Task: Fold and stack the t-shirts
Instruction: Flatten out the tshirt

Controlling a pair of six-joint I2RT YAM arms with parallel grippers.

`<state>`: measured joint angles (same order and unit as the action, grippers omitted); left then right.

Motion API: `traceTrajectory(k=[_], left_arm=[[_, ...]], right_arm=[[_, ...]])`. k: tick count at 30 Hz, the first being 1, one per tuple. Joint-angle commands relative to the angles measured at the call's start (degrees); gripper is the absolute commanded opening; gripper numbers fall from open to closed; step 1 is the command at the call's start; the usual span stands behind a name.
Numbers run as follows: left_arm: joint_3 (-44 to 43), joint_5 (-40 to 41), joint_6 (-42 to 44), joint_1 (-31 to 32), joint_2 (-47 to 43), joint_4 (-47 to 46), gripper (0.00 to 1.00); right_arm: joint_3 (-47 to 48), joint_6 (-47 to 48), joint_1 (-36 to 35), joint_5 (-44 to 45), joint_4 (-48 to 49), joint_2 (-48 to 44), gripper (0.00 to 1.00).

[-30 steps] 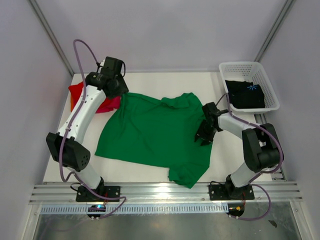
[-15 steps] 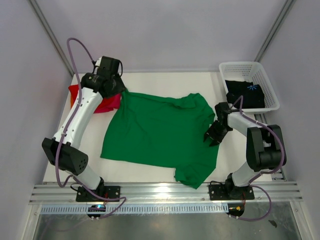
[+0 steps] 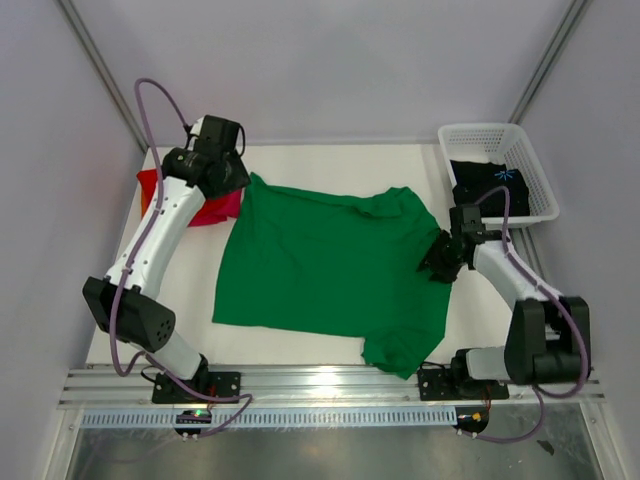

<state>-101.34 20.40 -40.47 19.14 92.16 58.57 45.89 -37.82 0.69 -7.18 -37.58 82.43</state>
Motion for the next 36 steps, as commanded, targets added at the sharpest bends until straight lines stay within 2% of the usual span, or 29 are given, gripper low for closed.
traceTrajectory(k=[1,2,6,12,20,21,22,25,30,36], left_arm=[[1.67,0.16,-0.14,0.02,-2.6,-1.7,0.52],[2.02,-0.1,-0.22,0.02,-2.6,-1.96,0.53],[2.46,-1.24,-0.75,0.02,-2.07,-2.58,0.52],[2.55,-2.03,-0.58,0.02,-3.04,-3.81,0.53],[-5.7,-1.69,2.32,0.02,-2.16,-1.7,0.57],[-6.32,-1.25,2.58,0.02,-2.42,-1.79,0.58],[-7.37,-0.72,2.76,0.02,-2.95,-1.96,0.63],[-8.78,0.86,3.81,0.02,-4.26,-2.84,0.7],[-11.42,3.67,5.75,-0.06,-4.88,-2.49,0.74],[-11.42,4.29,6.98,-0.06,-6.47,-6.7,0.8]], right_arm=[[2.09,5.91,-6.3,1.2,10.15,-14.03,0.47],[4.1,7.31,-8.84,1.9,10.42,-16.66,0.47],[9.74,10.92,-13.77,0.68,10.25,-16.08,0.48],[10.36,10.4,-26.67,0.94,16.64,-13.01,0.48],[14.48,8.56,-39.88,2.43,22.64,-0.63,0.48],[15.28,8.56,-41.02,2.87,22.99,0.78,0.48],[17.02,8.38,-43.03,3.4,22.99,2.02,0.48],[19.14,7.94,-45.16,4.02,23.26,6.59,0.48],[21.61,6.71,-48.32,2.7,25.01,11.33,0.48],[28.28,7.23,-53.93,-0.9,25.9,17.14,0.48]])
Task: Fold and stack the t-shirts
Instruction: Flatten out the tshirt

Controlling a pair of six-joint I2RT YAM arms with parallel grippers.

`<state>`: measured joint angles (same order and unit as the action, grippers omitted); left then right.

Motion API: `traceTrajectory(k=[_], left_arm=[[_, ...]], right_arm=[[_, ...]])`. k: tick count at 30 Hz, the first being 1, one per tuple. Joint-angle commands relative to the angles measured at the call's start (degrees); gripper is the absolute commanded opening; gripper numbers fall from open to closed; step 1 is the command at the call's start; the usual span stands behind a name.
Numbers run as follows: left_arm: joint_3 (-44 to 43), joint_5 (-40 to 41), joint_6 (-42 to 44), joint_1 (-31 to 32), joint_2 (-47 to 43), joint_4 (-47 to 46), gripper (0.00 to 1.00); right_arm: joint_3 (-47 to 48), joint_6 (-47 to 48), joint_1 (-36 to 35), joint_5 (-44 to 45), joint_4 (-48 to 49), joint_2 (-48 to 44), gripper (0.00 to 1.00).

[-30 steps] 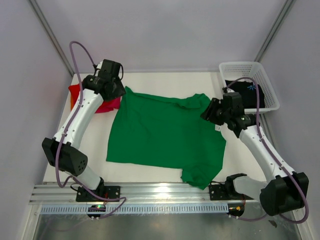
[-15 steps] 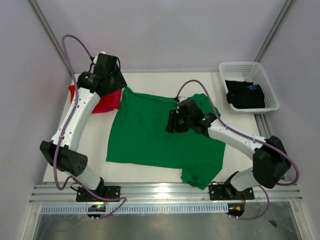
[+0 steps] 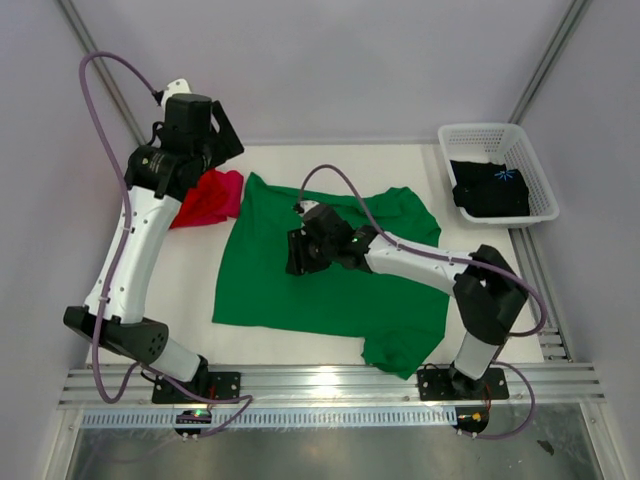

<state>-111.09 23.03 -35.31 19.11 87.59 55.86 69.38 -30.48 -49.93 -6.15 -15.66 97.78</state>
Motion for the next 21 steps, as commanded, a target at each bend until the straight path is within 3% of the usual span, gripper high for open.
traceTrajectory(k=[1,21], left_arm=[[-1.85,1.58,2.17,-0.04,-1.9,-4.43,0.81],[-2.47,-0.17,3.05,-0.13,-1.46,-3.65,0.84]], right_arm=[[7.23,0.15,-4.03,-2.19,3.45,3.72,0.48],[20.43,-2.21,-13.17,-7.64,2.3,19.46,0.48]])
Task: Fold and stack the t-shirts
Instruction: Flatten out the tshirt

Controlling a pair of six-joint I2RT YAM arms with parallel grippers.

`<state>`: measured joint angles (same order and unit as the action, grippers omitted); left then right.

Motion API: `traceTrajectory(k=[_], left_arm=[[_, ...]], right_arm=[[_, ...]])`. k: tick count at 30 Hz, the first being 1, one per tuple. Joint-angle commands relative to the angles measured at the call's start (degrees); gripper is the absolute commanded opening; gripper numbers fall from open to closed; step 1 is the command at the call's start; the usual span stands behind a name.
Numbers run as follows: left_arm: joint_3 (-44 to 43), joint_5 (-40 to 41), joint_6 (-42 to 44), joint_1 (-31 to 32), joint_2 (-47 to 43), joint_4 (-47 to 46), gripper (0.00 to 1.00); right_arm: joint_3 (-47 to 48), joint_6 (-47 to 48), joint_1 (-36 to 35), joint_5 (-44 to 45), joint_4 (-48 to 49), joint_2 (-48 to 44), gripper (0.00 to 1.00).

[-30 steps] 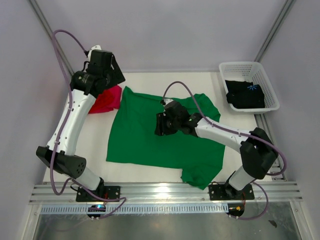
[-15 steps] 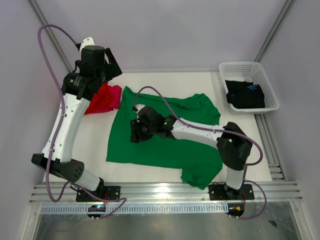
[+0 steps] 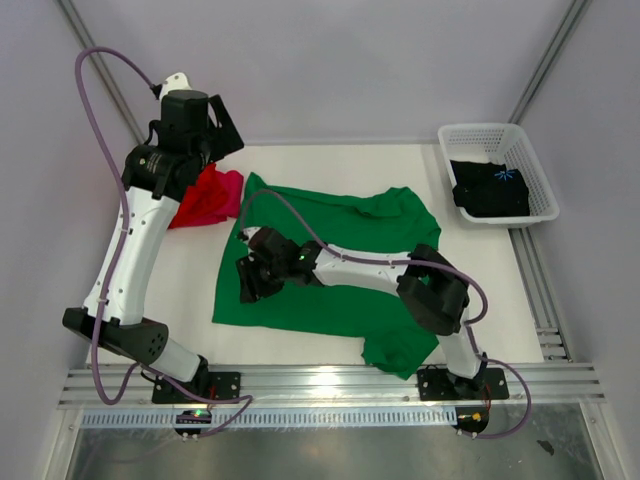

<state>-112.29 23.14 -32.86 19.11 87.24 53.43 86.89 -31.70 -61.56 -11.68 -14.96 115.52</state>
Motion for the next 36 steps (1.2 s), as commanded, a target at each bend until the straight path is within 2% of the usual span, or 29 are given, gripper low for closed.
traceTrajectory(k=[1,25,36], left_arm=[[-1.26,-0.89,0.43,-0.13,-0.94,-1.22,0.84],[1.72,-0.99,-0.18,-0.13,-3.22,0.36,0.84],[1.46,-0.9,-1.15,-0.04,-3.92,0.62,0.84]], right_arm=[[3.8,-1.17,-1.72,-2.55,1.69,2.24,0.48],[13.65,0.59,-2.86,-3.52,-0.15,14.64,0.48],[10.5,1.21,-2.95,-7.21,-1.65,15.7,0.48]])
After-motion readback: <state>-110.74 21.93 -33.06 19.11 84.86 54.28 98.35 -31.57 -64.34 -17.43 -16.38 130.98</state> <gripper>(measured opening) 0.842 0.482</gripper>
